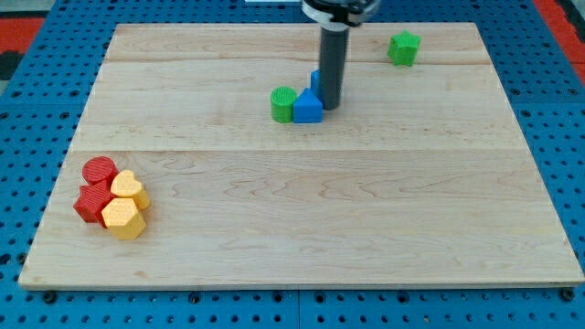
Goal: Move the blue cube to the green star
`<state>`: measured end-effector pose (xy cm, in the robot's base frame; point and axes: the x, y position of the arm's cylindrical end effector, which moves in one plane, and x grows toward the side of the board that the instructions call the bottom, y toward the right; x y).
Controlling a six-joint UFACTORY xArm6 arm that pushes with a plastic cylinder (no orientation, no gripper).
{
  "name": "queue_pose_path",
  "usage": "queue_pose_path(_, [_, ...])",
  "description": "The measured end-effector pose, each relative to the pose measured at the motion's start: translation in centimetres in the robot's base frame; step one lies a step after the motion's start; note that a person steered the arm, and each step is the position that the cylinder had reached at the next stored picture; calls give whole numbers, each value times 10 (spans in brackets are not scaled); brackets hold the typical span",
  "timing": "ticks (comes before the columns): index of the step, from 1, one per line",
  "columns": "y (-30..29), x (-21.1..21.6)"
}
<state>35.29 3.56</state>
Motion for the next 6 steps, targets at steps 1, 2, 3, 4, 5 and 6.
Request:
queue_pose_path(1, [4,-42])
queue_pose_path(2, [-15,-58])
queue_pose_path(3, [-53,-78])
queue_pose_path(4, [8,-84])
queue_pose_path(5, [57,-82])
queue_pose_path(6, [56,-32])
